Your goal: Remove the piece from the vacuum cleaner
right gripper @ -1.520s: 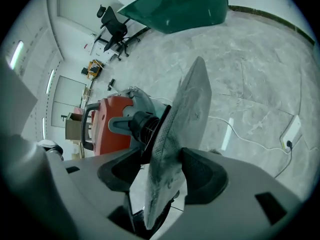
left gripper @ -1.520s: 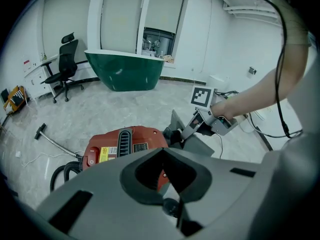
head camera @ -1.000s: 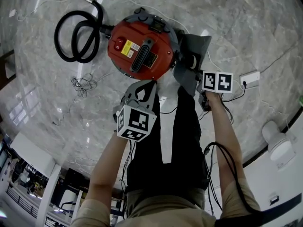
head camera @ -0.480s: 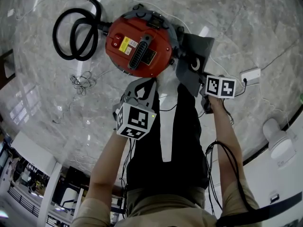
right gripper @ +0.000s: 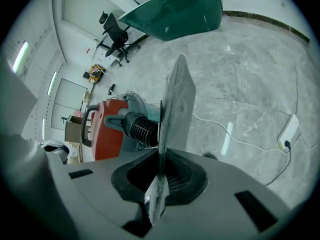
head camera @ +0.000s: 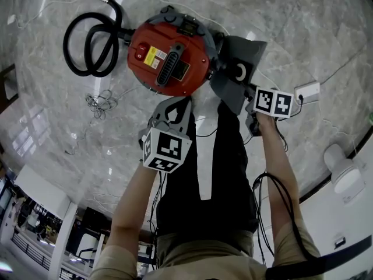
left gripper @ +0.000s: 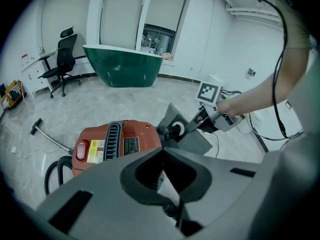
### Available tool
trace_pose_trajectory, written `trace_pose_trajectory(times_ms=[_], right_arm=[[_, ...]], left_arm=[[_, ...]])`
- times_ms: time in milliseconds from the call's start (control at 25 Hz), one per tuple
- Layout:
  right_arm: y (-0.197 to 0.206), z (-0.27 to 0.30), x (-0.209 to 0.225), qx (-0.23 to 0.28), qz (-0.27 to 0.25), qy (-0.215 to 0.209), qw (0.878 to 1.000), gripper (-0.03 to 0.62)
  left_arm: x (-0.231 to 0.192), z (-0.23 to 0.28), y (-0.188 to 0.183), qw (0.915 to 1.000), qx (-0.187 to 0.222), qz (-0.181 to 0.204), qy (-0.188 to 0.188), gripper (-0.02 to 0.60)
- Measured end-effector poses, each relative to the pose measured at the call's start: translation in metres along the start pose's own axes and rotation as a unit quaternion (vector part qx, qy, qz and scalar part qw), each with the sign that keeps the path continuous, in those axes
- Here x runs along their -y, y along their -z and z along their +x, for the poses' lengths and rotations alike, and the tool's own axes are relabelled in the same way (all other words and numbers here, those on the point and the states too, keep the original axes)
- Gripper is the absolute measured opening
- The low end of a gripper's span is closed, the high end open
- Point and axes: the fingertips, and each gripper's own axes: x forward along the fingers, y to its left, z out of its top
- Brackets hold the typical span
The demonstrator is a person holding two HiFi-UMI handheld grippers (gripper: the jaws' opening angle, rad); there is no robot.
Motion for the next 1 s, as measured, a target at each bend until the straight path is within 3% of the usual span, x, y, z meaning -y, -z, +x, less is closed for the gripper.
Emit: trace_pose_trajectory(times_ms=[400,1000], right_arm=[[0.006,0.007,-0.005,-0.001,-0.004,-0.004,1.0,0.028],[-0.002,-0.028,0.025,0.002,-0.017,0.005,1.0,0.028]], left_arm=[[-0.003,0.002,0.005,1.0,0.003,-0.002,0.0,-0.006],[-0.009,0.001,-0.008,0.9999,0.005,0.009,-0.003,-0.006]])
